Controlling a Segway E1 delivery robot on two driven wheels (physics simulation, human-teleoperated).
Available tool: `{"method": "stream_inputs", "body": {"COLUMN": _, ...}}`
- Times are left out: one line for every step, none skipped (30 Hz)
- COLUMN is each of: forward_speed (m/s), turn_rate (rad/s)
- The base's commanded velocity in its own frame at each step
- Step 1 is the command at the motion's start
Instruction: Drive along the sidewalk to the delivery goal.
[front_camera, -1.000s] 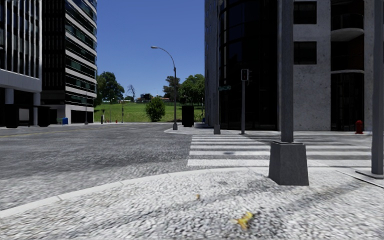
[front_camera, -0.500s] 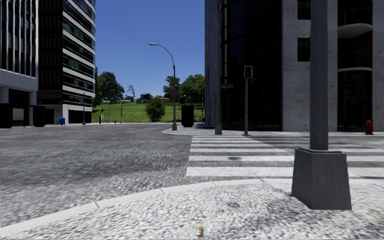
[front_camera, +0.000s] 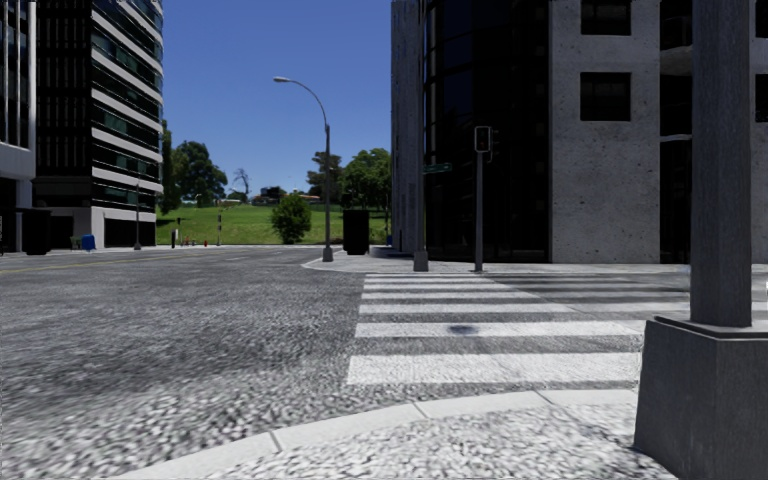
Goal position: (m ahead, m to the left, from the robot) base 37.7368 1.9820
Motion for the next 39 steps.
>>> {"method": "stream_inputs", "body": {"forward_speed": 1.21, "turn_rate": -0.25}}
{"method": "stream_inputs", "body": {"forward_speed": 1.21, "turn_rate": -0.25}}
{"method": "stream_inputs", "body": {"forward_speed": 1.21, "turn_rate": -0.25}}
{"method": "stream_inputs", "body": {"forward_speed": 1.21, "turn_rate": -0.25}}
{"method": "stream_inputs", "body": {"forward_speed": 1.21, "turn_rate": -0.25}}
{"method": "stream_inputs", "body": {"forward_speed": 1.21, "turn_rate": -0.25}}
{"method": "stream_inputs", "body": {"forward_speed": 1.21, "turn_rate": -0.25}}
{"method": "stream_inputs", "body": {"forward_speed": 1.21, "turn_rate": -0.25}}
{"method": "stream_inputs", "body": {"forward_speed": 1.21, "turn_rate": -0.26}}
{"method": "stream_inputs", "body": {"forward_speed": 1.2, "turn_rate": -0.27}}
{"method": "stream_inputs", "body": {"forward_speed": 1.18, "turn_rate": -0.3}}
{"method": "stream_inputs", "body": {"forward_speed": 1.15, "turn_rate": -0.32}}
{"method": "stream_inputs", "body": {"forward_speed": 1.12, "turn_rate": -0.34}}
{"method": "stream_inputs", "body": {"forward_speed": 1.12, "turn_rate": -0.34}}
{"method": "stream_inputs", "body": {"forward_speed": 1.11, "turn_rate": -0.38}}
{"method": "stream_inputs", "body": {"forward_speed": 1.11, "turn_rate": -0.4}}
{"method": "stream_inputs", "body": {"forward_speed": 1.11, "turn_rate": -0.4}}
{"method": "stream_inputs", "body": {"forward_speed": 1.11, "turn_rate": -0.4}}
{"method": "stream_inputs", "body": {"forward_speed": 1.11, "turn_rate": -0.41}}
{"method": "stream_inputs", "body": {"forward_speed": 1.11, "turn_rate": -0.41}}
{"method": "stream_inputs", "body": {"forward_speed": 1.11, "turn_rate": -0.41}}
{"method": "stream_inputs", "body": {"forward_speed": 1.11, "turn_rate": -0.41}}
{"method": "stream_inputs", "body": {"forward_speed": 1.11, "turn_rate": -0.41}}
{"method": "stream_inputs", "body": {"forward_speed": 1.11, "turn_rate": -0.41}}
{"method": "stream_inputs", "body": {"forward_speed": 1.11, "turn_rate": -0.41}}
{"method": "stream_inputs", "body": {"forward_speed": 1.11, "turn_rate": -0.41}}
{"method": "stream_inputs", "body": {"forward_speed": 1.11, "turn_rate": -0.41}}
{"method": "stream_inputs", "body": {"forward_speed": 1.11, "turn_rate": -0.41}}
{"method": "stream_inputs", "body": {"forward_speed": 1.11, "turn_rate": -0.41}}
{"method": "stream_inputs", "body": {"forward_speed": 1.11, "turn_rate": -0.41}}
{"method": "stream_inputs", "body": {"forward_speed": 1.11, "turn_rate": -0.41}}
{"method": "stream_inputs", "body": {"forward_speed": 1.11, "turn_rate": -0.35}}
{"method": "stream_inputs", "body": {"forward_speed": 1.11, "turn_rate": -0.35}}
{"method": "stream_inputs", "body": {"forward_speed": 1.11, "turn_rate": -0.09}}
{"method": "stream_inputs", "body": {"forward_speed": 1.11, "turn_rate": 0.0}}
{"method": "stream_inputs", "body": {"forward_speed": 1.12, "turn_rate": 0.0}}
{"method": "stream_inputs", "body": {"forward_speed": 1.12, "turn_rate": 0.0}}
{"method": "stream_inputs", "body": {"forward_speed": 1.12, "turn_rate": 0.0}}
{"method": "stream_inputs", "body": {"forward_speed": 1.12, "turn_rate": 0.0}}
